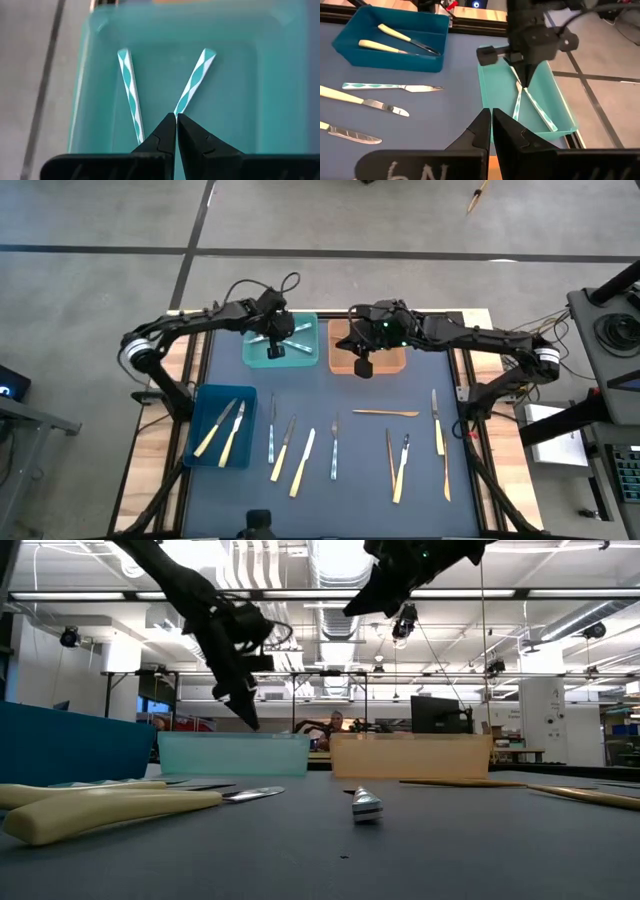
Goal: Sort silverware by color (type)
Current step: Put the white knife into the light blue bin
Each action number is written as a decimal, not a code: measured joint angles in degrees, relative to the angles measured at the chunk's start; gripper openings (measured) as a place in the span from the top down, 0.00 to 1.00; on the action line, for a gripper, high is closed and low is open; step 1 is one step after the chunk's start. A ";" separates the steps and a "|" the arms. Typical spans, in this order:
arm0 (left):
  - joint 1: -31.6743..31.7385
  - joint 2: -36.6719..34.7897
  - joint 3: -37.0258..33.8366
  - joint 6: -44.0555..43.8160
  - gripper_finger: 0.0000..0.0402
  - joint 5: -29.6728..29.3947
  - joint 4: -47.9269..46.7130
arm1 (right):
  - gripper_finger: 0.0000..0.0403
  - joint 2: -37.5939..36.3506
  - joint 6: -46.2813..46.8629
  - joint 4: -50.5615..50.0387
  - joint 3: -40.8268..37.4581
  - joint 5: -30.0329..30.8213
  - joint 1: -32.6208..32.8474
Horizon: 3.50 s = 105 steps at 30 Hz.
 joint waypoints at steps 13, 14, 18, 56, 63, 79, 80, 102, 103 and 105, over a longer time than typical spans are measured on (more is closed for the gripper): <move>2.73 9.57 3.71 -0.59 1.00 1.35 -1.46 | 0.98 0.26 -0.51 -0.03 -0.11 0.44 0.11; 2.73 9.91 3.69 -0.53 1.00 1.35 -1.44 | 0.98 0.26 -0.54 -0.02 -0.11 0.44 0.11; 2.87 11.32 3.63 -0.43 1.00 1.33 -1.32 | 0.98 0.27 -0.50 0.02 -0.11 0.44 0.11; 3.70 13.43 7.73 -5.33 1.00 0.89 -5.23 | 0.98 0.33 -0.50 0.07 -0.11 0.49 0.11; 5.19 13.39 8.85 -9.85 1.00 -2.89 -5.46 | 0.98 0.35 -0.53 0.08 -0.18 0.50 0.11; 6.71 13.39 7.30 -10.53 0.76 -3.58 -3.13 | 0.98 0.35 -0.50 1.36 -2.14 0.55 0.11; 6.71 13.39 7.07 -10.30 0.75 -3.31 -2.82 | 0.98 0.35 -0.50 1.38 -2.29 0.55 0.11; 6.79 15.94 4.67 -9.51 0.68 -0.68 1.73 | 0.98 0.35 -0.57 2.43 -3.08 0.53 0.09; 6.79 15.94 4.67 -9.53 0.68 -0.68 1.73 | 0.98 0.35 -0.59 2.43 -3.08 0.55 0.09; 6.79 15.97 4.67 -9.69 0.68 -0.68 1.75 | 0.98 0.35 -0.55 2.46 -3.08 0.55 0.09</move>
